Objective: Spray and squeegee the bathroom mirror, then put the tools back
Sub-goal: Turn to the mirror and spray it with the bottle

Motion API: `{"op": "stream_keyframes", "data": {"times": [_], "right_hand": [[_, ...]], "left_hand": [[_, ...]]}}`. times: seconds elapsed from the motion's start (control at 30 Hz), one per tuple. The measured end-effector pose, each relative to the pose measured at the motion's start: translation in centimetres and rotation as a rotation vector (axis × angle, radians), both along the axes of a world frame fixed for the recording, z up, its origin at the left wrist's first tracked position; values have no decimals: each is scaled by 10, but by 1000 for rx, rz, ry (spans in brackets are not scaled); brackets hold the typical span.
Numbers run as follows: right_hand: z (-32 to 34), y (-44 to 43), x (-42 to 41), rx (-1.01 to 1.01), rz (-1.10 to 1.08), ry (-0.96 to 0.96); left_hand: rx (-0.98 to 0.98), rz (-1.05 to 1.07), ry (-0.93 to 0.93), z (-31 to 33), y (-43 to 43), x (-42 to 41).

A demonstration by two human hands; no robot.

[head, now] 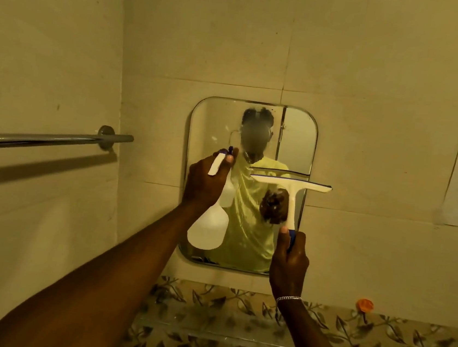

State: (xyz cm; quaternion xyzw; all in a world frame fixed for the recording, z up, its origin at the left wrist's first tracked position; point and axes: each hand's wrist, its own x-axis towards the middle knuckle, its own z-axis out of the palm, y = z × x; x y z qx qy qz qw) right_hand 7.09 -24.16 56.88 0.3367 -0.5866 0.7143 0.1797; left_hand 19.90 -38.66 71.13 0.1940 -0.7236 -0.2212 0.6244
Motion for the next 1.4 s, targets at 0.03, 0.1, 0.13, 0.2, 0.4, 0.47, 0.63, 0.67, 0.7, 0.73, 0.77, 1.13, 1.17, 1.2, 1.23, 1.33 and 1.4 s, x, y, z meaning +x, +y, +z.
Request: {"op": "stream_keyframes", "data": {"times": [0.03,0.1,0.13,0.2,0.4,0.47,0.63,0.67,0.7,0.73,0.77,1.13,1.17,1.2,1.23,1.33,1.4], "right_hand": [[-1,0,-1,-4,-2,-3],[-3,1,-2,-15,-6,-9],[-4,2,-4,-18,-9,-16],[-5,4,-8,-14,-13,-34],[-12,15,-23,-6,-53,-50],[-14,20,-29,-8,-80,-54],[-17,27,-31,-13,-111,-83],[-17,27,-30,-10,-112,-81],[-18,27,-29,-8,-112,-76],[-19,27,-27,-7,-112,-73],[-20,26,-25,-5,-110,-72],[-37,11,0,30,-66,-69],[-38,10,1,31,-66,-67],[-39,9,2,35,-66,-68],[-39,8,3,40,-66,-71],[-41,7,4,38,-64,-83],[-41,7,5,30,-63,-76]], "left_hand": [[-9,-31,-16,-1,2,-4],[-17,-75,-33,-3,6,-12],[-16,-89,-34,-4,9,-17],[-7,-109,-34,-4,16,-27],[-10,-87,-64,2,37,-50],[9,-74,-58,-1,44,-56],[68,-96,19,-26,52,-57],[67,-88,18,-33,51,-54],[67,-85,19,-43,50,-51],[77,-83,20,-52,48,-48],[100,-79,16,-61,46,-46],[171,127,-72,-116,4,11],[170,151,-77,-118,2,15],[171,161,-84,-121,0,17],[169,164,-91,-125,0,20],[130,127,-104,-138,2,26],[98,80,-121,-148,7,26]]}}
